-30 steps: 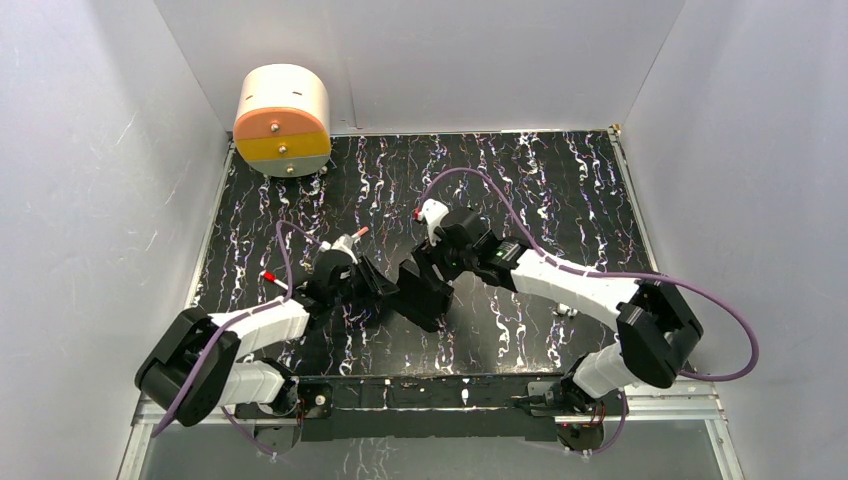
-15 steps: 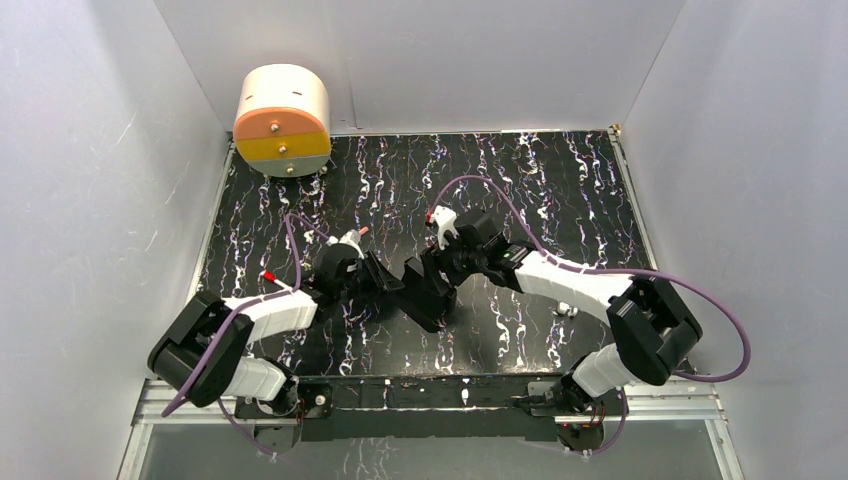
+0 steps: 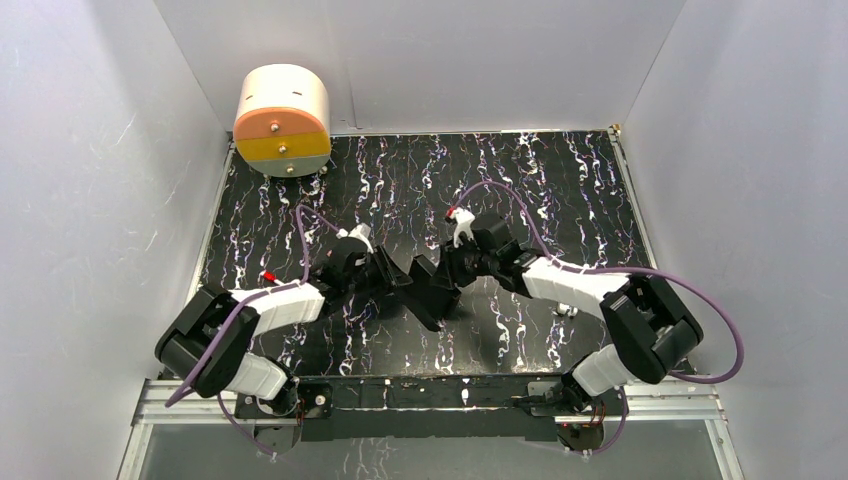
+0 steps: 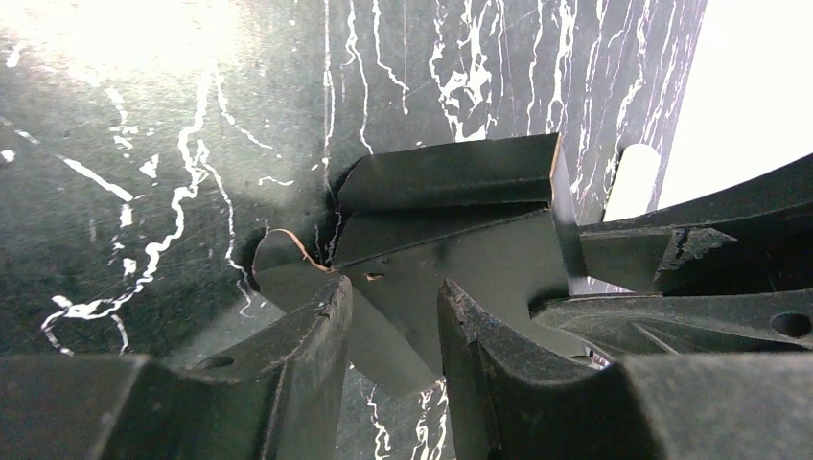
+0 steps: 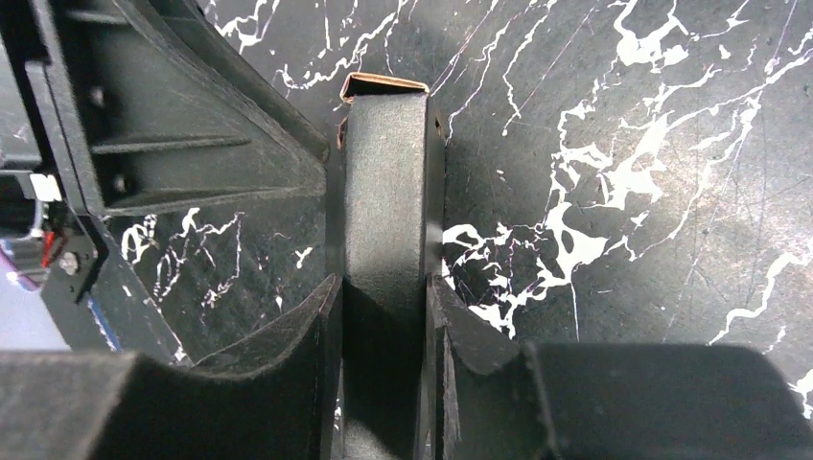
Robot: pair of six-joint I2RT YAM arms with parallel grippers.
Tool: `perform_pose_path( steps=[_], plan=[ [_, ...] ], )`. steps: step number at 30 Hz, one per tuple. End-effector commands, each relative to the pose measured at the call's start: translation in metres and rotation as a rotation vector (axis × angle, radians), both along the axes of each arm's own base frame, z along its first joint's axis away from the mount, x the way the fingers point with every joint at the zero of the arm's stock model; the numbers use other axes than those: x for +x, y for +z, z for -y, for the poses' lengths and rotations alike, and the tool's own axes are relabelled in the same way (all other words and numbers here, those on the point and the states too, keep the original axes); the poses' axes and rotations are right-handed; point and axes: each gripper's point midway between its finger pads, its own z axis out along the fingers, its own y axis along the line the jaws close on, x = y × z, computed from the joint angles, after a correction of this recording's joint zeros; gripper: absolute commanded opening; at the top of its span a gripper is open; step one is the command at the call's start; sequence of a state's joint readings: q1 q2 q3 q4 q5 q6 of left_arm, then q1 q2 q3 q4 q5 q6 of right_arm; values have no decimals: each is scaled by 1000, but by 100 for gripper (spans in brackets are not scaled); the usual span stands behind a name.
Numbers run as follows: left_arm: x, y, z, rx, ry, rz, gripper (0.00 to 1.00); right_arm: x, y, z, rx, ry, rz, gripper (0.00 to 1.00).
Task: Fold the paper box
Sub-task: Close the paper box at the center of the board.
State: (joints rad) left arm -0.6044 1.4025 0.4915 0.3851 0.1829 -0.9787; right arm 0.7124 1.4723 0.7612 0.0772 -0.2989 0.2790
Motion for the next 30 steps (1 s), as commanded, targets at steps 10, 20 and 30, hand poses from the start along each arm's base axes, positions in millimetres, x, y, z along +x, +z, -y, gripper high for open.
perform_pose_path(
  steps=[10, 20, 30],
  plan=[
    [2, 5, 24, 12, -77, 12, 37, -15, -12, 15, 405, -210, -260, 10],
    [-5, -16, 19, 63, -73, -33, 37, -24, -42, 32, 480, -395, -366, 11],
    [-12, -19, 15, 83, -66, -47, 37, -33, -60, 33, 576, -423, -434, 10]
  ],
)
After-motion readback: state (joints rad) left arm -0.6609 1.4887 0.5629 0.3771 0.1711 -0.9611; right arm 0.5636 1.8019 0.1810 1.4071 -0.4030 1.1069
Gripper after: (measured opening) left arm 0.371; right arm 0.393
